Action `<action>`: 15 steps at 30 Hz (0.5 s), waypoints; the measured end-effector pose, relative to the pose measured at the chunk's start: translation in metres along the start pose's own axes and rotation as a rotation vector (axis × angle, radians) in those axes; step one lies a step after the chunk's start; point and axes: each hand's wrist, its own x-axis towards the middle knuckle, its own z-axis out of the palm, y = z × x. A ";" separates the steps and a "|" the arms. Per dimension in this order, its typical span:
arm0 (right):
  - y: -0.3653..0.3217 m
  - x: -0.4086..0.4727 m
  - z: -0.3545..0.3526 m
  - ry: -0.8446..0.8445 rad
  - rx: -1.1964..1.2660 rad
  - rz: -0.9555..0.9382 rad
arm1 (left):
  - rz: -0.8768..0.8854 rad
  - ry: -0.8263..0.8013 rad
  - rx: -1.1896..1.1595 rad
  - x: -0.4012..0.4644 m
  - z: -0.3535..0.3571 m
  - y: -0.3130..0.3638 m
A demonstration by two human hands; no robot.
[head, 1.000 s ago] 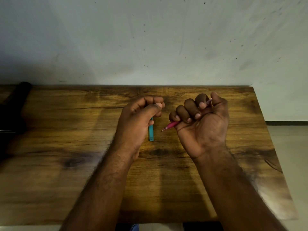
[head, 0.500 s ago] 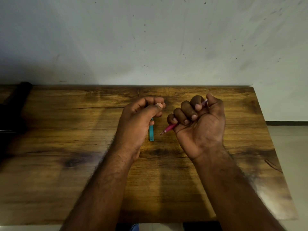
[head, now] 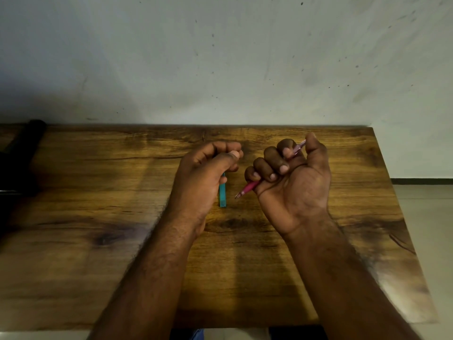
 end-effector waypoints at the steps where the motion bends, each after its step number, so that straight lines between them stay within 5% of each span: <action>1: 0.000 0.000 0.000 0.002 -0.006 -0.009 | 0.000 -0.002 0.001 0.000 0.000 0.000; 15: 0.000 -0.001 0.001 0.009 -0.005 -0.023 | 0.011 -0.005 0.000 0.002 0.000 -0.002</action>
